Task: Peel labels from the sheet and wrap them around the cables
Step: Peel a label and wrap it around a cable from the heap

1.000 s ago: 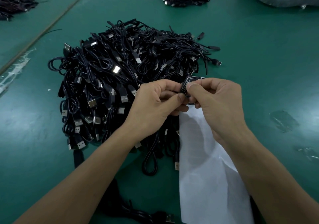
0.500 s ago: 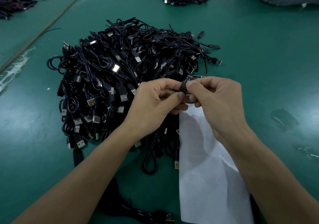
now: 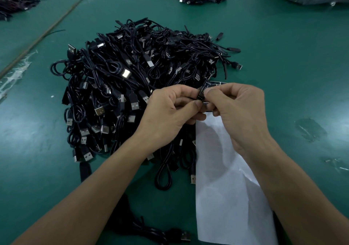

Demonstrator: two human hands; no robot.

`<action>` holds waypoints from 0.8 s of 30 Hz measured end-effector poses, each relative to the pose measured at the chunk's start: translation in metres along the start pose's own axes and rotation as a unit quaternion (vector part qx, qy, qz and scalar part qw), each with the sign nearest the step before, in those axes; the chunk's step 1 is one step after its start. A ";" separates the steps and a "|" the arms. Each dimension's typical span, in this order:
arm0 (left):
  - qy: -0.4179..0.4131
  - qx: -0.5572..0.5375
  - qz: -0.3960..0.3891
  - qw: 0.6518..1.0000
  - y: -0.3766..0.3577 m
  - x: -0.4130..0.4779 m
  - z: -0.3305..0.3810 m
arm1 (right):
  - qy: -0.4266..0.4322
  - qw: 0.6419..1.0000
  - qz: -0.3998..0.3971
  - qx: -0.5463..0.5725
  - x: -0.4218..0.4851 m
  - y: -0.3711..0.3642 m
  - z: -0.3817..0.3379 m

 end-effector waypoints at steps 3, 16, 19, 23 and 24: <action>0.001 0.002 0.000 1.000 0.000 0.000 0.000 | -0.003 1.000 0.000 0.005 0.000 0.000 0.000; -0.004 0.005 0.001 1.000 0.001 0.000 0.000 | -0.004 1.000 0.002 0.006 0.001 0.000 0.000; -0.002 0.004 0.003 1.000 0.001 0.000 -0.001 | -0.002 1.000 0.002 0.003 0.001 0.000 0.001; -0.001 0.003 0.001 1.000 0.001 0.001 -0.001 | -0.001 1.000 0.001 0.000 0.001 0.000 0.002; -0.002 0.003 0.001 1.000 0.001 0.001 -0.001 | -0.001 1.000 0.001 -0.001 0.001 0.000 0.002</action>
Point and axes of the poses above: each hand's wrist, its own x-axis towards the middle knuckle, its own y-axis out of the back of the hand, z = x × y, the point moved 2 cm from there along x, towards the middle knuckle, and after that the axes turned 6 degrees about x, right-handed, at the moved point
